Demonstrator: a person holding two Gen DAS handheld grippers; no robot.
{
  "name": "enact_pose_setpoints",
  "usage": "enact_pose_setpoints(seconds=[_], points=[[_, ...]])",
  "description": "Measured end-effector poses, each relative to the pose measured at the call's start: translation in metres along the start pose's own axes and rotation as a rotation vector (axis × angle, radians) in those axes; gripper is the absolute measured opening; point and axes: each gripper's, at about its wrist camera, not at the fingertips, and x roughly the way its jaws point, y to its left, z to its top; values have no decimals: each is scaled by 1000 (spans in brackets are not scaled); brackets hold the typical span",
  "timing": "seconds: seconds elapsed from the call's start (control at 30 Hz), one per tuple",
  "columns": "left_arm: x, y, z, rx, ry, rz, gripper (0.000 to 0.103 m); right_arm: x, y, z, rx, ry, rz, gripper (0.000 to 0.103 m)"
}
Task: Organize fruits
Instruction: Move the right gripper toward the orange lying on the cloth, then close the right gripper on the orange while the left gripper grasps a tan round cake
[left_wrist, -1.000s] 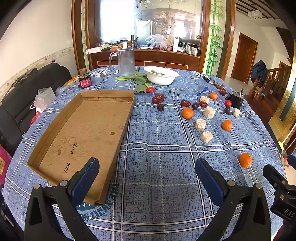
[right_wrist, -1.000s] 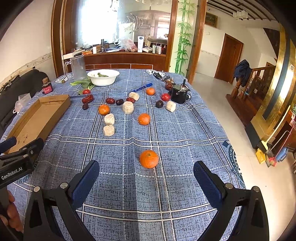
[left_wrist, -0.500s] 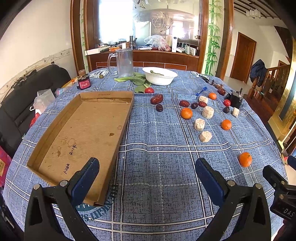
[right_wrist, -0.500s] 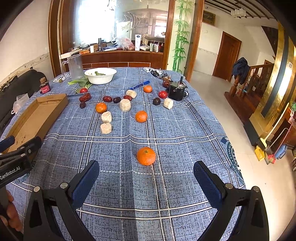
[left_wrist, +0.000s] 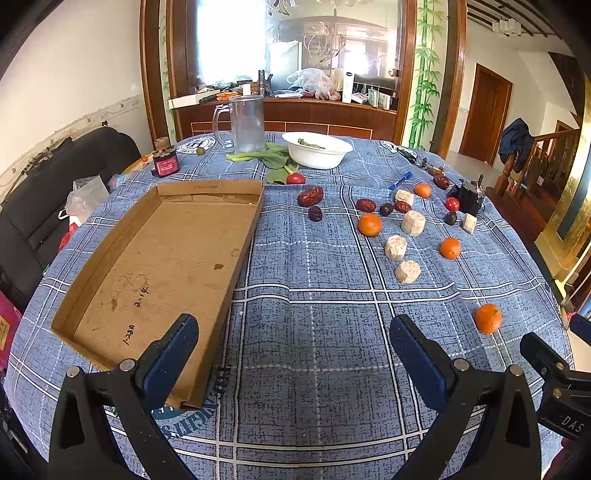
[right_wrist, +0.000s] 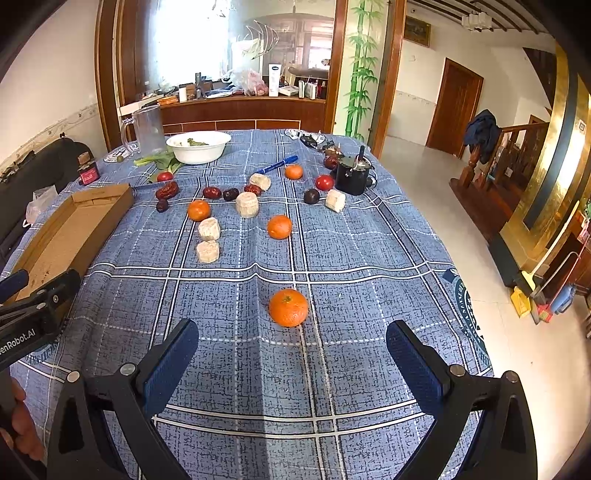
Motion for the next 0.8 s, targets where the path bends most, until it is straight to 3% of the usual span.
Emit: enact_pose_setpoints(seconds=[0.5, 0.8], points=[[10, -11, -5, 6, 42, 2, 103, 22, -26, 7, 30, 24, 11, 102], [14, -10, -7, 7, 63, 14, 103, 55, -19, 11, -50, 87, 116, 102]])
